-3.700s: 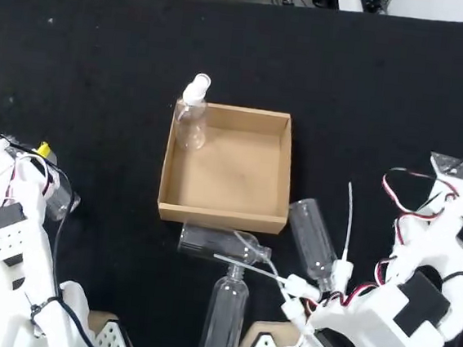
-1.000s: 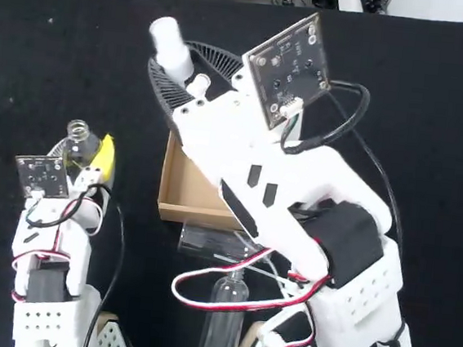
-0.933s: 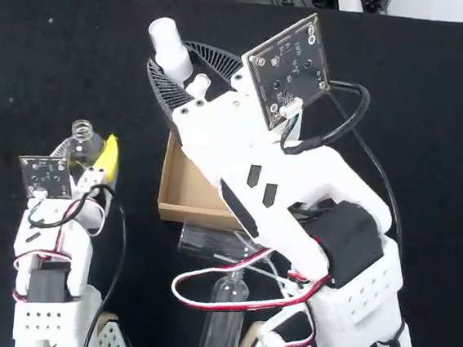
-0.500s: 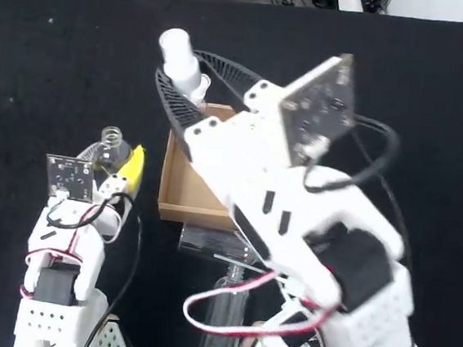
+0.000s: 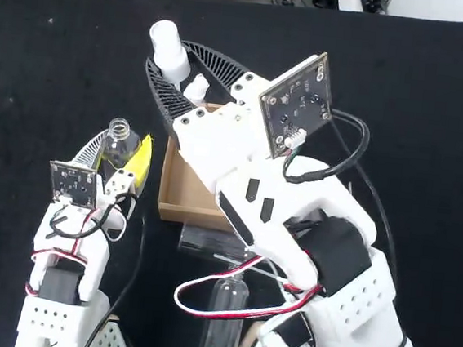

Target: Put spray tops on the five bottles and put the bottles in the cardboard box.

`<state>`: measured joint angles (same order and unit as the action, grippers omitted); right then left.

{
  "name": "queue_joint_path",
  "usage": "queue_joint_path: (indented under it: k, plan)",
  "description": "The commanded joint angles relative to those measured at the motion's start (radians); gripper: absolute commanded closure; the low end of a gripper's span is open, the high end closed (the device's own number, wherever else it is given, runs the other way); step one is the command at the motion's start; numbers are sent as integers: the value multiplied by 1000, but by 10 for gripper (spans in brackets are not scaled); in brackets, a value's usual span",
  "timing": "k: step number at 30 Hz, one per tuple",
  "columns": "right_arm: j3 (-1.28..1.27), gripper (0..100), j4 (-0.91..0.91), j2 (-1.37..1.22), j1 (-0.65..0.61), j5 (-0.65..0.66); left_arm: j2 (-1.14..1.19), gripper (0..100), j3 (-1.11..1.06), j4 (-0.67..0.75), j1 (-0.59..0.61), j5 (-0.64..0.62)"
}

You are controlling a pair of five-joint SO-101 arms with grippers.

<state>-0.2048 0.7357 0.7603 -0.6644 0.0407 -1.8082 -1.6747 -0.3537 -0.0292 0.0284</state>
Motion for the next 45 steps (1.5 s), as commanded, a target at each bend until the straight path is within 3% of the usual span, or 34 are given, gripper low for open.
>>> queue_joint_path:
  k: [1, 6, 9, 15, 23, 31, 35, 41, 45]
  plan:
    - [10, 987, -34, 22, 21, -2, -17, 970, -24, 199, -18, 0]
    - [41, 987, -35, 22, 129, -8, -17, 970, -24, 279, -15, 0]
    - [42, 987, -35, 22, 135, -9, -15, 970, -24, 348, -4, 8]
    - [42, 987, -35, 24, 135, -9, -17, 970, -24, 347, -28, 0]
    - [-59, 987, -95, 189, 66, -9, -15, 970, -24, 338, -120, 5]
    - [-320, 987, -520, 219, 66, -9, -15, 970, -24, 338, -117, 2]
    - [-326, 987, -528, 219, 46, -11, -15, 970, -24, 338, -116, 2]
    - [-346, 987, -532, 214, -106, -2, -15, 970, -24, 338, -116, 2]
    - [-348, 987, -534, 214, -109, -2, -15, 970, -24, 338, -116, 2]
